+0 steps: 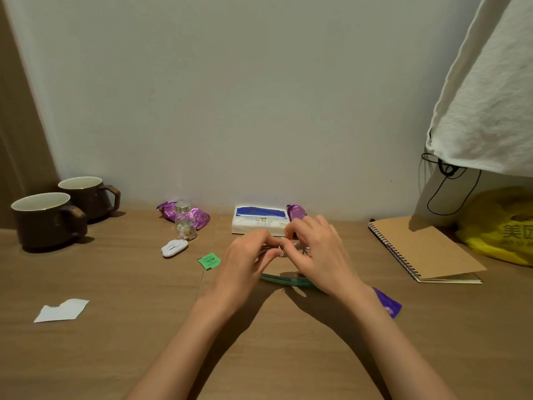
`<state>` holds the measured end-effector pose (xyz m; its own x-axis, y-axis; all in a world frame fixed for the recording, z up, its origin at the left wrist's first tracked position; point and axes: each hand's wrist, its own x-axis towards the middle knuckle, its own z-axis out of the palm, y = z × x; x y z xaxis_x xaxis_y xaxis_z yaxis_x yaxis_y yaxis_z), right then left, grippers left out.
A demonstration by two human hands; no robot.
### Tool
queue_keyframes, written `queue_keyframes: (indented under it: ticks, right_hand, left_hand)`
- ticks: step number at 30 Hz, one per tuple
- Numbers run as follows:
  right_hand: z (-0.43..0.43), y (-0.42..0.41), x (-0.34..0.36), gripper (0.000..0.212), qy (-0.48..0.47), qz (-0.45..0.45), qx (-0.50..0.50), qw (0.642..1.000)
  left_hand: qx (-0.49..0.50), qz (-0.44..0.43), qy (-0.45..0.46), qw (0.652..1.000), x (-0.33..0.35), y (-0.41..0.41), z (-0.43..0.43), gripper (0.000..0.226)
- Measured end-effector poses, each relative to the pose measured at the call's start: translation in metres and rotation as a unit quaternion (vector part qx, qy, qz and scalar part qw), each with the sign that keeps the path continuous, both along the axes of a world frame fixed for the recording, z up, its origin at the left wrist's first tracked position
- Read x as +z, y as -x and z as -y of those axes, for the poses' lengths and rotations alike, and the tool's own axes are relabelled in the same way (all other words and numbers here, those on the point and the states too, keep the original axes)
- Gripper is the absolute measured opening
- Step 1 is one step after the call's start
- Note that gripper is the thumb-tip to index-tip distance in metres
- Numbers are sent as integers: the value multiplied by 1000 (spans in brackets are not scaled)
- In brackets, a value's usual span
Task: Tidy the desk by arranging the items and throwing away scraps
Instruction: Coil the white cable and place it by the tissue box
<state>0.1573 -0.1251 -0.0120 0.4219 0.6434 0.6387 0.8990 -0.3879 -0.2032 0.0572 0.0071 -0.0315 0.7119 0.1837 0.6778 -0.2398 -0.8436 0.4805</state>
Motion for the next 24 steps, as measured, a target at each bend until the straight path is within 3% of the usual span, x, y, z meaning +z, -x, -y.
queue_keyframes:
  ticks: [4,8,12,17,24]
  right_hand:
    - [-2,2,1,13,-114,-75,36,990]
    - [-1,-1,-5,19,-76,-28,56,995]
    - [1,-2,-8,37,-6,-4,57,998]
    - [4,-1,-5,33,32,69,41,996]
    - [6,5,-5,33,56,-73,84,992]
  left_hand:
    - [-1,1,116,993,5,1,-2,11]
    - [2,-13,163,987,4,2,-10,10]
    - [1,-16,160,987,5,3,-14,11]
    - [-27,-20,145,989,5,3,-12,13]
    - [30,1,106,994,3,2,-12,18]
